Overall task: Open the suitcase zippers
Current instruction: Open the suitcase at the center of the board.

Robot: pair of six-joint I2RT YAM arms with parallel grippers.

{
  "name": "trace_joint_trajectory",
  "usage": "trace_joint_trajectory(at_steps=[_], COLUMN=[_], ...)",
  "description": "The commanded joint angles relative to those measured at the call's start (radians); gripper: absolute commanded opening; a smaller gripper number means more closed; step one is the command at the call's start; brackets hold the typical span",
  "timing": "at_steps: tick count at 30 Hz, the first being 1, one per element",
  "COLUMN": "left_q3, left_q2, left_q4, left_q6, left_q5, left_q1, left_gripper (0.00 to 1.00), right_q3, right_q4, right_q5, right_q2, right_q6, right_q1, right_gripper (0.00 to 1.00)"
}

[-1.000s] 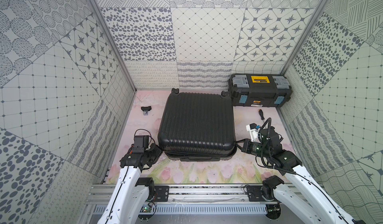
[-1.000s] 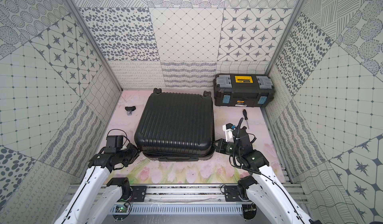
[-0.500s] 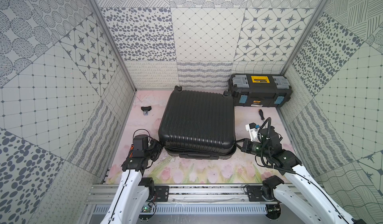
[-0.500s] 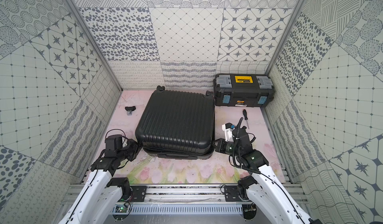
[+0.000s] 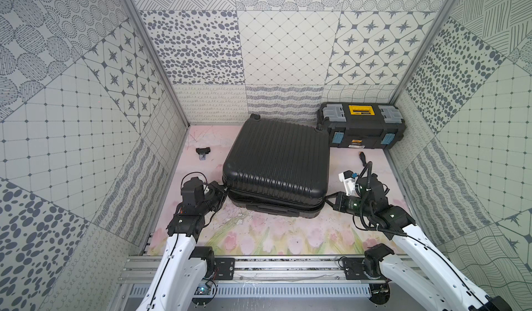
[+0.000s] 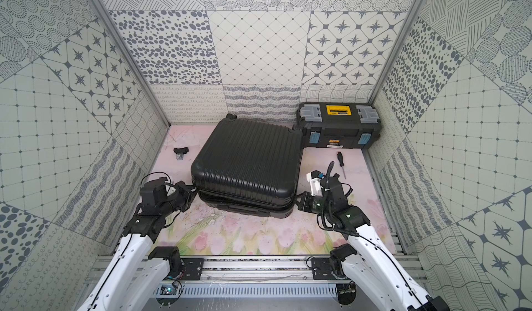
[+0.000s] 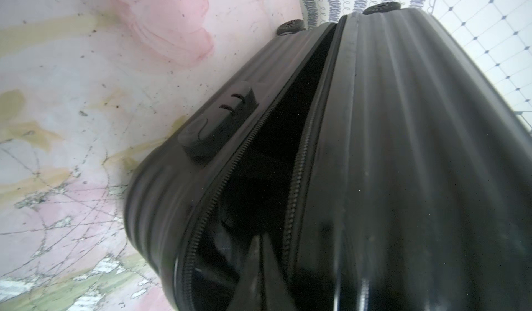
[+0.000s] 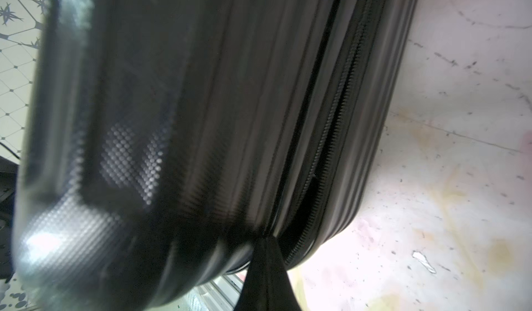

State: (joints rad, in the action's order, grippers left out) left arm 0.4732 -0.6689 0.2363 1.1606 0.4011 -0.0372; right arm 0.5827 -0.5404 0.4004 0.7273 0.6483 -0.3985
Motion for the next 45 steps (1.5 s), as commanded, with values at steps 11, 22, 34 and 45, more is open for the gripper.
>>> trace_joint_trajectory(at_steps=[11,22,34,45], left_q3=[0.205,0.215,0.323,0.771], left_q2=[-0.093,-0.108,-0.218,-0.622], left_q4=[-0.358,-0.371,-0.402,-0.455], left_q6=[-0.098,-0.145,-0.196,-0.355], left_q5=[-0.133,-0.218,-0.28,-0.34], left_q1=[-0.166,-0.231,-0.249,-0.301], left_gripper=[0.09,0.1,0.1,0.12], right_q3=[0.062,0.55,1.06,0.734], right_q4=[-0.086,0.242,0.071,0.045], right_q5=[-0.314,0.136,0.25,-0.316], right_q2=[-0.055,0.695,1.067,0.603], right_q6=[-0.016,-0.009,-0.048,-0.061], right_q1=[0.04,0.296,0.216,0.199], right_gripper=[0.0,0.0,0.0,0.07])
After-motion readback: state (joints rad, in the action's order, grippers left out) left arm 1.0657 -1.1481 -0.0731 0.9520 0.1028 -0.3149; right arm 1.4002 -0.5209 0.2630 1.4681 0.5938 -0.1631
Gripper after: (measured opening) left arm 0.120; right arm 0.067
